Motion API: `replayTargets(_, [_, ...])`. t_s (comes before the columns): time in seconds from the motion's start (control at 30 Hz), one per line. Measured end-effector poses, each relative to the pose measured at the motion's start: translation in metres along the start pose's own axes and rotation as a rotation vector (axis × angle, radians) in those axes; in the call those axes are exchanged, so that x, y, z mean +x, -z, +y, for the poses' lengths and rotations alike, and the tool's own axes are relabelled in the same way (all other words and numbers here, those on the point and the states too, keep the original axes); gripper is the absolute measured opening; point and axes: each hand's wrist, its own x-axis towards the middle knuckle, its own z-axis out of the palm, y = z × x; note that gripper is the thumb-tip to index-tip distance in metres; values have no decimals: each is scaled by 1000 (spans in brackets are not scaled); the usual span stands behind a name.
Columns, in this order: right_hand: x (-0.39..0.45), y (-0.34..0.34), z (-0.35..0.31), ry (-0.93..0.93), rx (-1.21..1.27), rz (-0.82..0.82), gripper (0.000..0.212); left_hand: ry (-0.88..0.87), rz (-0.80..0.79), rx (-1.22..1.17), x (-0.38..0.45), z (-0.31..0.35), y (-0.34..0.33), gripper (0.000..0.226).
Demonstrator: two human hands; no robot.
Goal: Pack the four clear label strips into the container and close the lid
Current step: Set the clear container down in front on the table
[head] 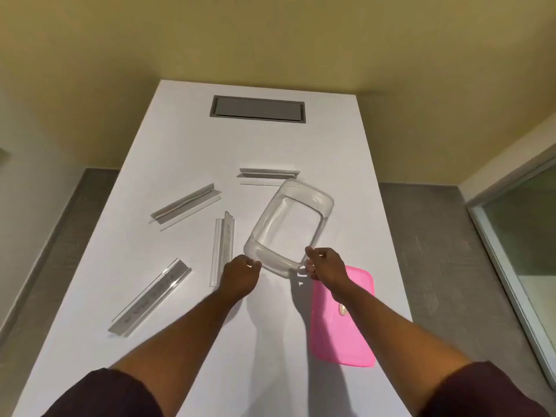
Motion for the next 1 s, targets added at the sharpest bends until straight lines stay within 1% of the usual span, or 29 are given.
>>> replayTargets(0.1, [14,4,-11,-35,29,49,39,87,-67,-110,15,12,-14,55])
replayTargets(0.2, [26,8,-17,-59,9,74,43,193,-139,-272,25,27,-23,88])
replayTargets(0.23, [31,10,-18,-62,13,74,45,211,-152,-313,32,28,-29,97])
replayTargets(0.27, [35,11,-19,-72,13,67,46,232,-160,-347,37,29,-33,100])
replayTargets(0.3, [38,12,-20,-75,18,65,45,251,-159,-389,41,30,-37,97])
replayTargets(0.33, [40,13,-22,-86,25,65,43,280,-163,-423,43,33,-38,88])
replayTargets(0.43, [44,13,-25,-117,81,62,40,313,-187,-554,39,42,-39,39])
replayTargets(0.47, [44,13,-25,-129,87,56,41,325,-202,-599,37,44,-38,31])
replayTargets(0.53, [43,12,-26,-146,78,42,39,369,-223,-650,35,47,-38,23])
replayTargets(0.63, [41,11,-27,-117,36,54,27,410,-210,-678,34,49,-38,20])
replayTargets(0.8, [27,7,-29,-70,22,92,17,304,-95,-627,29,56,-33,29])
replayTargets(0.9, [10,5,-28,-45,64,91,13,227,-30,-603,23,55,-29,43])
replayTargets(0.97, [-3,3,-28,-26,102,56,11,178,-23,-551,18,50,-28,54])
replayTargets(1.0, [-10,2,-26,-24,117,34,13,162,-26,-523,16,47,-27,56])
